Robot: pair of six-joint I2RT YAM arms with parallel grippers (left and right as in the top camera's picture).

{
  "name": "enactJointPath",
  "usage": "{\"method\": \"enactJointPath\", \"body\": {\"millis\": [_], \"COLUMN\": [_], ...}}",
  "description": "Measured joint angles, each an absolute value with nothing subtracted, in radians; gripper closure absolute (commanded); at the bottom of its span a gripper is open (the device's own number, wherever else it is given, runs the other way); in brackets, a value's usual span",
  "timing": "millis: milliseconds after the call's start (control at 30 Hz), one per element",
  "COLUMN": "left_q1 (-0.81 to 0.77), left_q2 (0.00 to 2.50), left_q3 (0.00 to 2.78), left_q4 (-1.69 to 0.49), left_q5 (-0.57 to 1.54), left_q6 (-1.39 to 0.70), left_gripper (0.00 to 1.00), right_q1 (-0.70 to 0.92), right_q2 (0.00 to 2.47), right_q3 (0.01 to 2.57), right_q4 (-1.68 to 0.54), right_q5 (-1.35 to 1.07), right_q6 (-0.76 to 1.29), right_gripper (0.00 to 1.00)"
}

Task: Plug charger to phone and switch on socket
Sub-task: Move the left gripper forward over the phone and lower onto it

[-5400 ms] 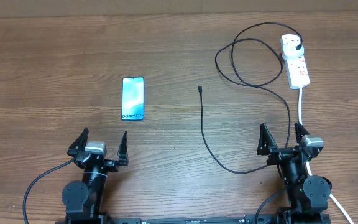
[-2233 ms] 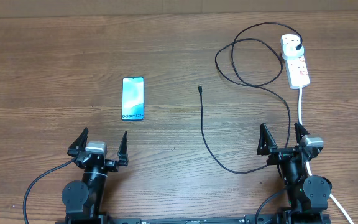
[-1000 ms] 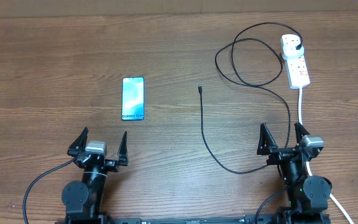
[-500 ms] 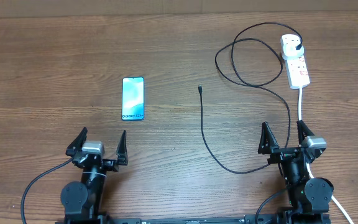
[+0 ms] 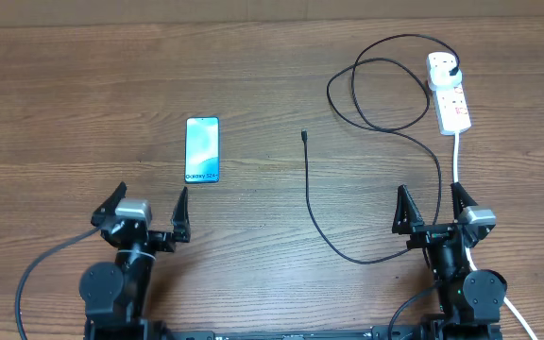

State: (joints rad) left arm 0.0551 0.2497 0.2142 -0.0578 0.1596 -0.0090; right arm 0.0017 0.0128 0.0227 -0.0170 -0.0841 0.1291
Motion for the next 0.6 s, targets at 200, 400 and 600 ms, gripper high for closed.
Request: {"method": "enactJointPath", "body": {"millis": [200,400,600], "left_q1": [0.055,0.055,0.055], "left_q2": [0.430,0.642,0.837], "left_q3": [0.377,0.593,0.797], "left_q4": [-0.119,-0.259,-0.438], "left_q5": [0.160,0.170,0.217], "left_q6": [-0.012,-0.017,-0.020], "left_gripper": [0.00,0.00,0.00], "right_q1": [0.002,0.002,0.002], "right_q2": [0.044,0.157,0.327], "right_q3": [0.100,0.208,0.367], "right_q4": [-0.083,-0.148,-0.245], "right_q5": [-0.104,-0.108,-0.121], "right_q6": [0.129,0.130,0.129], "right_gripper": [0.00,0.00,0.00]}}
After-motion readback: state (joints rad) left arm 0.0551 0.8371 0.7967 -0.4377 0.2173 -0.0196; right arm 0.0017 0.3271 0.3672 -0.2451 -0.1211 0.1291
